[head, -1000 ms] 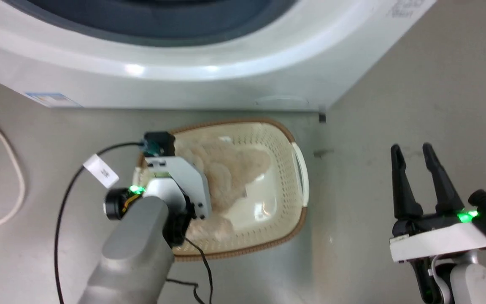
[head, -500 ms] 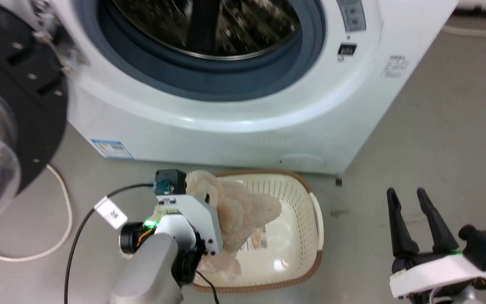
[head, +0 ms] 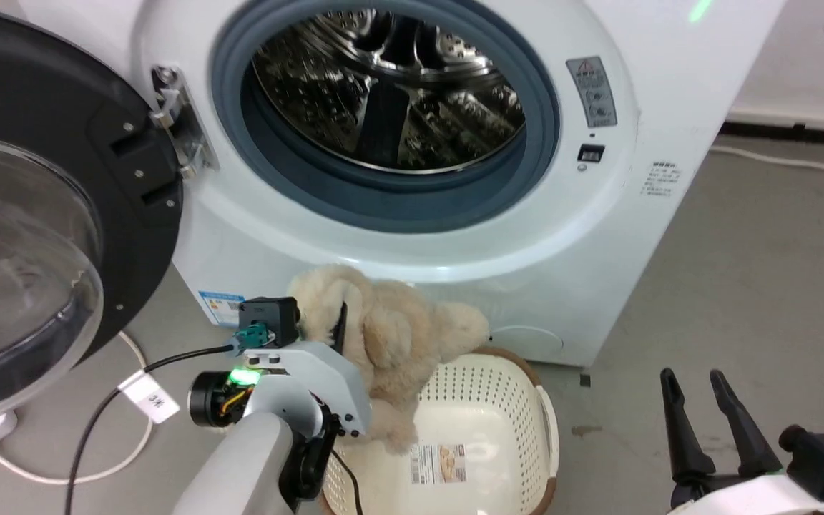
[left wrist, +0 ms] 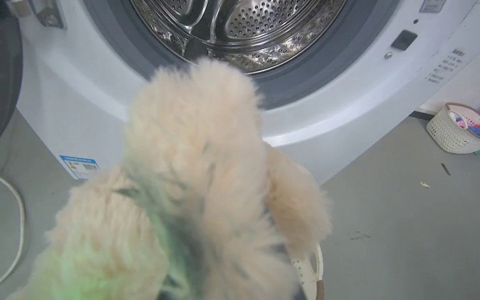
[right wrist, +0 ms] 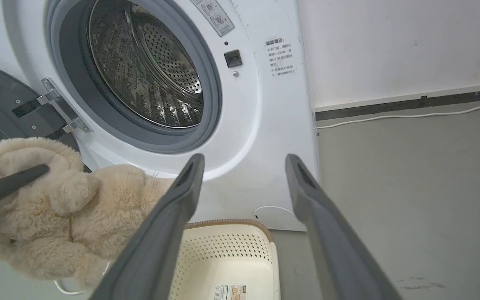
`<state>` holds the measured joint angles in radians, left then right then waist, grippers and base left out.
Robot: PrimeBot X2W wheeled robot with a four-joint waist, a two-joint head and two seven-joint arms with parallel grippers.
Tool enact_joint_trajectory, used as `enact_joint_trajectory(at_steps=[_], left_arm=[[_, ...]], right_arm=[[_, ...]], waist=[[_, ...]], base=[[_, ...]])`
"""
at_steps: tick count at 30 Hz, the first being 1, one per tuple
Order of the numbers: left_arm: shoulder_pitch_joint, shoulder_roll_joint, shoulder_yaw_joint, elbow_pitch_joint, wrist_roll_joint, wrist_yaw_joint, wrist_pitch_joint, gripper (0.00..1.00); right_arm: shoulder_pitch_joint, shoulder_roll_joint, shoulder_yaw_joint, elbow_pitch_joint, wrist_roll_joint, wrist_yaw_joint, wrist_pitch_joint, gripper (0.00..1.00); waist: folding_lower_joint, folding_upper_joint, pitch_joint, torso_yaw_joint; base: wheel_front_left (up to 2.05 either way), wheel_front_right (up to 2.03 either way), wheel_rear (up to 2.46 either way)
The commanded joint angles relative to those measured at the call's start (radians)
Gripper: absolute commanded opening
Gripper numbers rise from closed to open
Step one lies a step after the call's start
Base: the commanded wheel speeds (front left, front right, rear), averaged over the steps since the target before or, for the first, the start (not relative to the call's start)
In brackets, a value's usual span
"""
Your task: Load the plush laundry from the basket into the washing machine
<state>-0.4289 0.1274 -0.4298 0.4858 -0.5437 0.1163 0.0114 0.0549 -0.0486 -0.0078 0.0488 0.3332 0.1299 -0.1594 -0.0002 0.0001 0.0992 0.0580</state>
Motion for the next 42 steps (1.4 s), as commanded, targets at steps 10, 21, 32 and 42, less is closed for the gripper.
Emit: enact_joint_trajectory(at_steps=[10,21,32,42], left_arm=[[0.011,0.051,0.013,-0.132,0.043,0.021,-0.089,0.00],[-0.108,0.078,0.046,-0.117,0.064,0.026,-0.158,0.00],[-0.355,0.097,0.090,0.013,0.073,0.014,-0.202,0.00],[-0.534,0.128,0.129,0.089,0.090,0.004,-0.252,0.00]], right_arm=[[0.042,-0.002,-0.002,-0.017,0.007,0.001,0.014,1.00],[0.003,-0.002,-0.001,-0.055,-0.001,0.001,0.026,1.00],[-0.088,-0.002,0.024,-0.083,-0.006,0.001,0.024,1.00],[-0.139,-0.002,0.021,-0.089,-0.009,0.001,0.015,1.00]], waist=[[0.0002,-0.0001,-0.057,-0.014],[0.0002,-0.0001,0.027,-0.060],[0.0002,-0.0001,0.196,-0.120],[0.0002,-0.0001,0.327,-0.162]], base=[[0.00,0.00,0.00],[0.00,0.00,0.00],[0.00,0.00,0.00],[0.00,0.00,0.00]])
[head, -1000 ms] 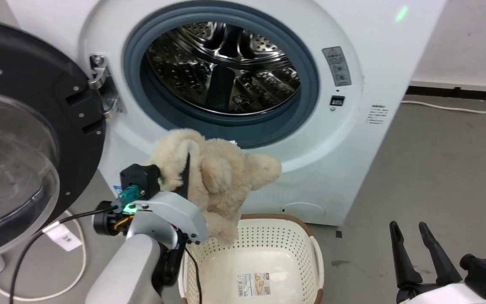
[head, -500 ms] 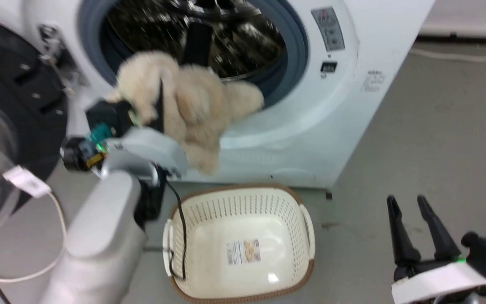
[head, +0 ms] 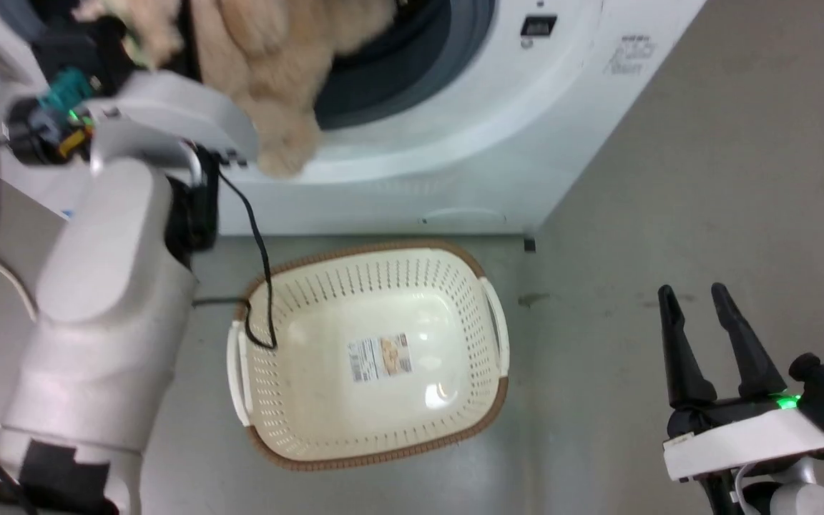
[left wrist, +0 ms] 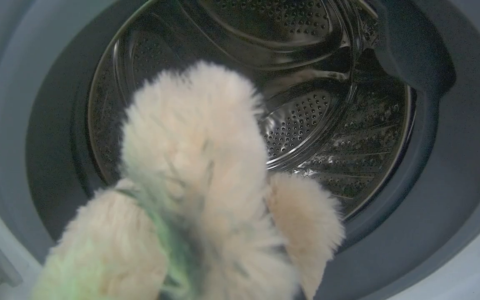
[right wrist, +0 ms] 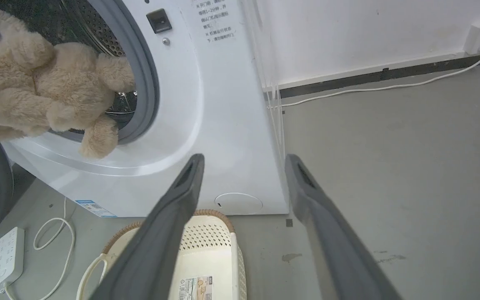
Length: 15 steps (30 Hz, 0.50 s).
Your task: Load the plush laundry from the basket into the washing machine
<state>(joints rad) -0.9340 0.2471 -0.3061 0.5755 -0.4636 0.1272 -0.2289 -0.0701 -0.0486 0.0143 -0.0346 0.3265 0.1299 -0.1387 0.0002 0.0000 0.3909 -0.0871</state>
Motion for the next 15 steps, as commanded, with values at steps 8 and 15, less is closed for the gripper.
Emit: enact_joint_trajectory(at_steps=[8,15], left_arm=[[-0.152,0.035,0.016,0.028,0.030,-0.024,-0.025,0.00],[-0.276,0.065,0.025,0.054,0.045,-0.036,-0.028,0.00]], right_arm=[[-0.038,-0.002,-0.004,-0.018,-0.007,0.001,-0.008,1.00],[-0.056,-0.002,-0.001,-0.034,-0.007,0.001,-0.008,1.00]], waist=[[-0.0002,0.0000,0.122,-0.035],[-0.0002,0.0000,0.193,-0.062]], base=[[0.00,0.00,0.00],[0.00,0.00,0.00]])
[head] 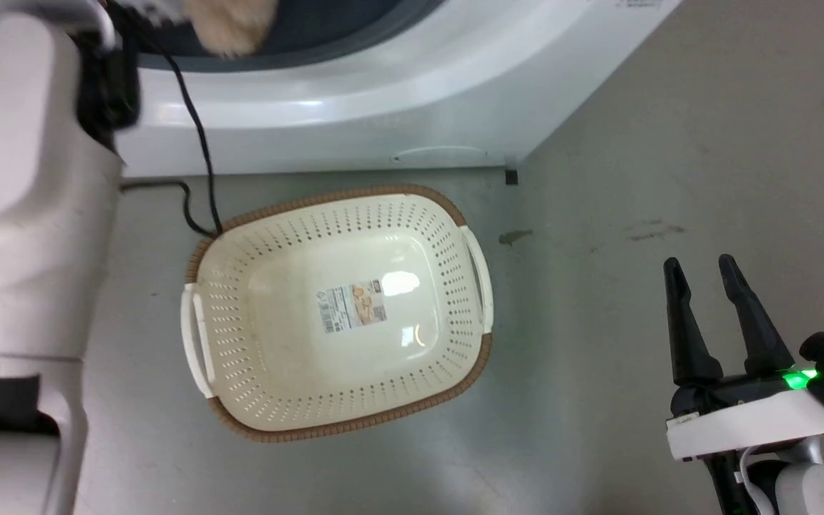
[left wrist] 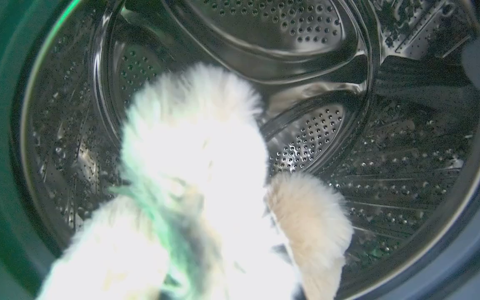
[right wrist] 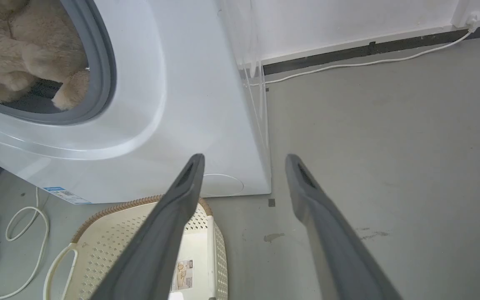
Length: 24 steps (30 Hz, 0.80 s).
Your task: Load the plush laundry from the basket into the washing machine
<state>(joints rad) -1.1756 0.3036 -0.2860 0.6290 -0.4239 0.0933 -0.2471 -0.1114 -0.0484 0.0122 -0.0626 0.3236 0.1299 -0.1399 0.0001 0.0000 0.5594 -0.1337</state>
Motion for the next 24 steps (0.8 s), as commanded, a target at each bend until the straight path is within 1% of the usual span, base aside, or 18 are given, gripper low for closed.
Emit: enact_joint_trajectory(at_steps=[1,5,12,19,24], left_arm=[[-0.051,0.015,0.010,0.003,0.007,-0.001,-0.010,0.00],[-0.178,0.049,0.035,0.006,0.016,0.003,-0.013,0.00],[-0.261,0.079,0.043,0.010,0.031,0.006,-0.013,0.00],[-0.317,0.084,0.058,0.002,0.034,0.016,-0.014,0.00],[-0.326,0.082,0.064,0.002,0.039,0.015,-0.014,0.00]], right_arm=[[-0.016,-0.002,0.003,-0.007,-0.003,0.001,-0.008,1.00],[-0.019,-0.002,0.006,-0.001,0.019,0.001,-0.023,1.00],[-0.023,-0.002,0.014,0.003,0.031,0.001,-0.041,1.00],[-0.030,-0.002,0.025,0.005,0.041,0.001,-0.057,1.00],[-0.034,-0.002,0.030,0.007,0.047,0.001,-0.065,1.00]], waist=[[-0.0001,0.0000,0.033,-0.021],[-0.0001,0.0000,0.101,-0.061],[-0.0001,0.0000,0.157,-0.096],[-0.0001,0.0000,0.206,-0.124],[-0.0001,0.0000,0.227,-0.133]], base=[[0.00,0.00,0.00],[0.00,0.00,0.00],[0.00,0.00,0.00],[0.00,0.00,0.00],[0.00,0.00,0.00]])
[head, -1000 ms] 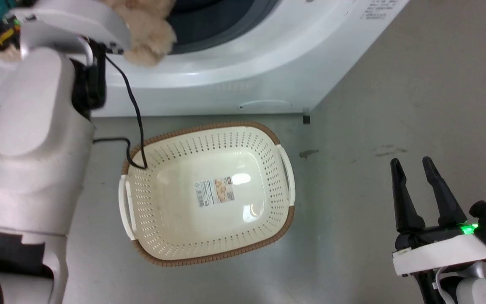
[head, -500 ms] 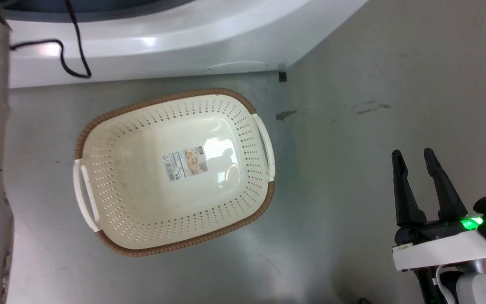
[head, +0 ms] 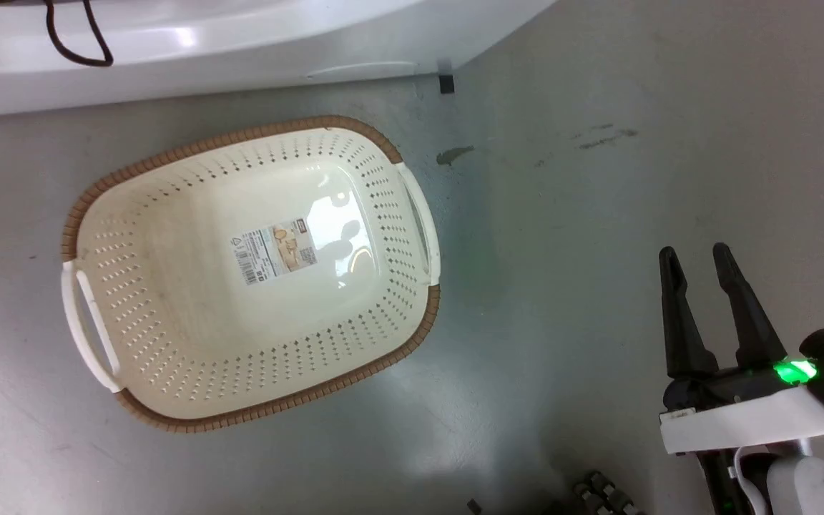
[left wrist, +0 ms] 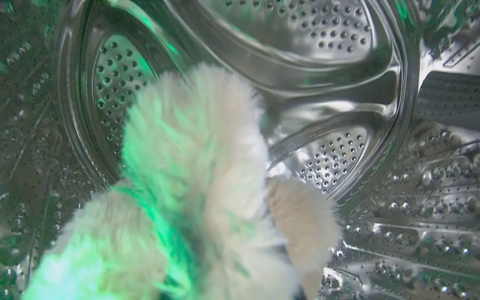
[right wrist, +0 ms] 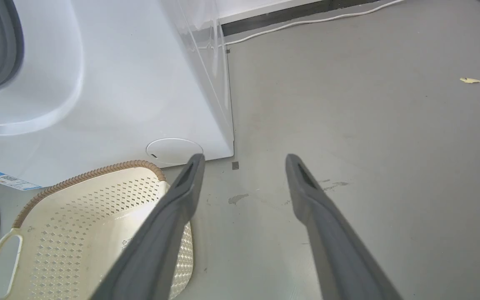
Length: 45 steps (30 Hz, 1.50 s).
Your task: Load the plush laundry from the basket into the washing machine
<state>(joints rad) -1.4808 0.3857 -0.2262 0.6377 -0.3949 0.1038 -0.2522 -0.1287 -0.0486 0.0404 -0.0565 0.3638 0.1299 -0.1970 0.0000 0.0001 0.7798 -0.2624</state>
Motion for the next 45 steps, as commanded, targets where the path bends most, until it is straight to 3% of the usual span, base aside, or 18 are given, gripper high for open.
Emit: enact_joint_trajectory(at_steps=[1,13,15,16,17,34,45], left_arm=[[-0.021,0.001,0.005,-0.005,0.013,0.004,-0.009,0.00],[-0.058,0.005,0.012,0.079,0.019,0.001,-0.004,0.00],[-0.069,0.003,0.012,0.107,0.016,0.007,0.008,0.45],[-0.074,0.001,0.013,0.120,0.012,0.007,0.014,0.89],[-0.078,-0.001,0.012,0.133,0.010,0.007,0.020,1.00],[-0.092,-0.065,-0.005,0.222,-0.011,-0.032,-0.005,1.00],[0.091,-0.132,-0.004,0.137,0.020,-0.047,-0.009,1.00]], right_arm=[[-0.017,-0.002,0.003,0.001,0.008,0.001,-0.009,1.00],[-0.017,-0.002,0.011,0.011,0.016,0.001,-0.023,1.00],[-0.019,-0.002,0.008,0.011,0.016,0.001,-0.024,1.00],[-0.020,-0.002,0.007,0.011,0.015,0.001,-0.024,1.00],[-0.021,-0.002,0.005,0.011,0.015,0.001,-0.025,1.00],[-0.036,-0.002,-0.019,-0.011,-0.018,0.001,-0.002,1.00],[-0.051,-0.002,-0.040,-0.027,-0.053,0.001,0.033,1.00]], waist=[[0.0000,-0.0001,0.012,-0.006],[0.0000,-0.0001,0.048,-0.021],[0.0000,-0.0001,0.051,-0.021],[0.0000,-0.0001,0.053,-0.021],[0.0000,-0.0001,0.053,-0.020],[0.0000,-0.0001,0.026,0.042],[0.0000,-0.0001,-0.083,0.112]], base=[[0.00,0.00,0.00],[0.00,0.00,0.00],[0.00,0.00,0.00],[0.00,0.00,0.00],[0.00,0.00,0.00],[0.00,0.00,0.00],[0.00,0.00,0.00]])
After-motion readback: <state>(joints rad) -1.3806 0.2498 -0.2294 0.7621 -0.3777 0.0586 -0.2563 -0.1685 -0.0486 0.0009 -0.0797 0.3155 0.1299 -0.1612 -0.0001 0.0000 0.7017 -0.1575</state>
